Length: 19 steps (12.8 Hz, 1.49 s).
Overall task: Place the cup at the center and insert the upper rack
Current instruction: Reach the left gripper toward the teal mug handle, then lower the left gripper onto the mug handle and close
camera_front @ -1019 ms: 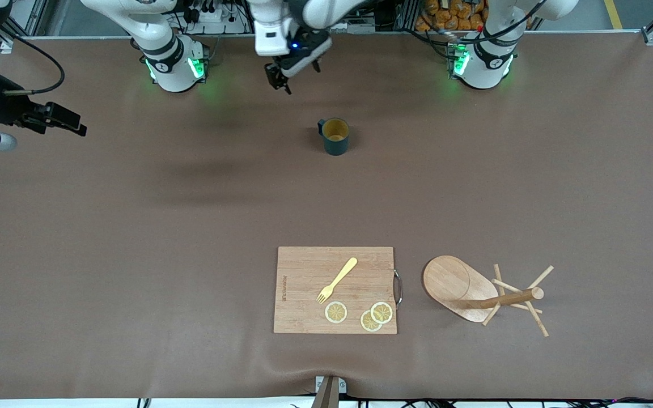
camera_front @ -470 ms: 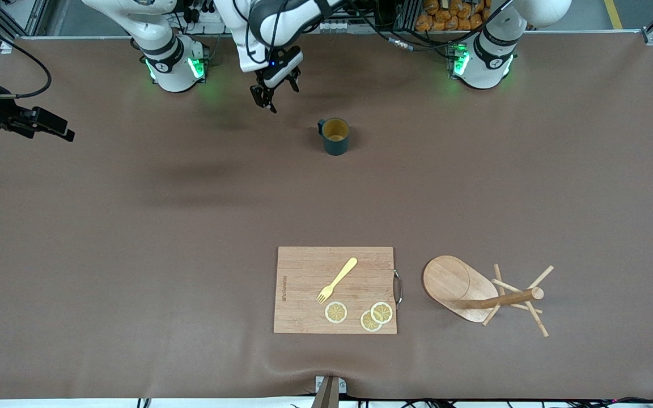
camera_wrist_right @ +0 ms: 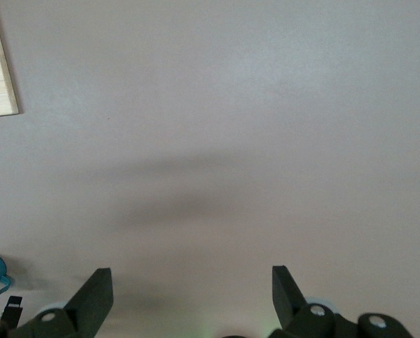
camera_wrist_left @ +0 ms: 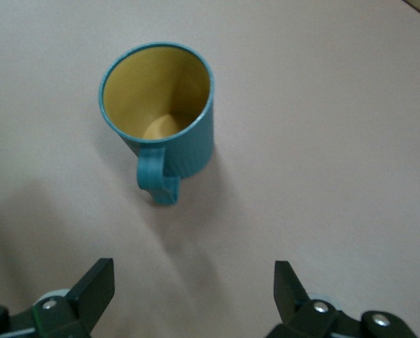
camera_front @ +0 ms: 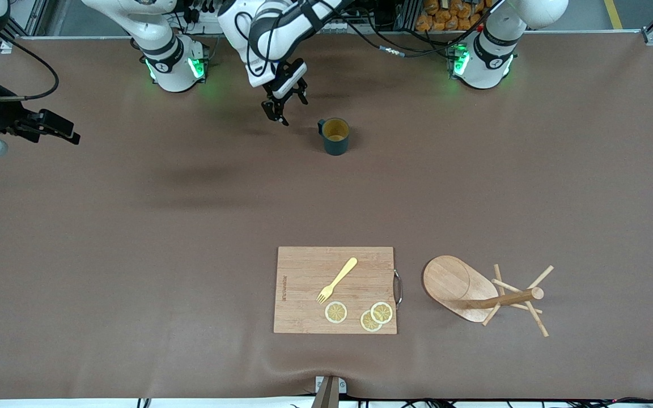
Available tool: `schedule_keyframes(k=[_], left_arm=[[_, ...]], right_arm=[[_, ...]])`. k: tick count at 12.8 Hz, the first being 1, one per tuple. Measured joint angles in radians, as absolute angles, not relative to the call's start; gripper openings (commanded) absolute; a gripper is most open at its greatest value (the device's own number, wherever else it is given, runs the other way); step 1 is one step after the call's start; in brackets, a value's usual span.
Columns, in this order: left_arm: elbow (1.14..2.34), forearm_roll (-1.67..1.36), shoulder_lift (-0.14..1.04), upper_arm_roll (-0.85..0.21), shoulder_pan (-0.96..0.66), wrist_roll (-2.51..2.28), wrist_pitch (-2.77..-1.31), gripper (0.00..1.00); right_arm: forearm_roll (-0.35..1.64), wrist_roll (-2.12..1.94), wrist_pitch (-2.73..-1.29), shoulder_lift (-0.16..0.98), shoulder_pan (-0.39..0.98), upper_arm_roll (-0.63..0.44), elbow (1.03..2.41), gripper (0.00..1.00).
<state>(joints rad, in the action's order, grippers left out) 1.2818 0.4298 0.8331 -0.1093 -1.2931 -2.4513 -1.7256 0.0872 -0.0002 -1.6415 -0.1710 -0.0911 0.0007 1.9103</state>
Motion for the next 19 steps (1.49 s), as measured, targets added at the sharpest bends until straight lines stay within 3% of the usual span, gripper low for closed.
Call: schedule_keyframes(k=[12,13,19], left_arm=[[1.281,0.434,0.914,0.030,-1.427,-2.455,-1.642,1.00],[1.281,0.434,0.922,0.034,-1.435,-2.456,-1.642,0.94],[1.279,0.435,0.928,0.048,-1.439,-2.457,-1.639,0.94]], right_arm=[[0.087,0.000,-1.646,-0.171,-0.078,0.004,1.929,1.00],[0.087,0.000,-1.648,-0.171,-0.077,0.005,1.930,1.00],[0.001,0.000,-1.688,-0.171,-0.027,0.007,1.930,1.00]])
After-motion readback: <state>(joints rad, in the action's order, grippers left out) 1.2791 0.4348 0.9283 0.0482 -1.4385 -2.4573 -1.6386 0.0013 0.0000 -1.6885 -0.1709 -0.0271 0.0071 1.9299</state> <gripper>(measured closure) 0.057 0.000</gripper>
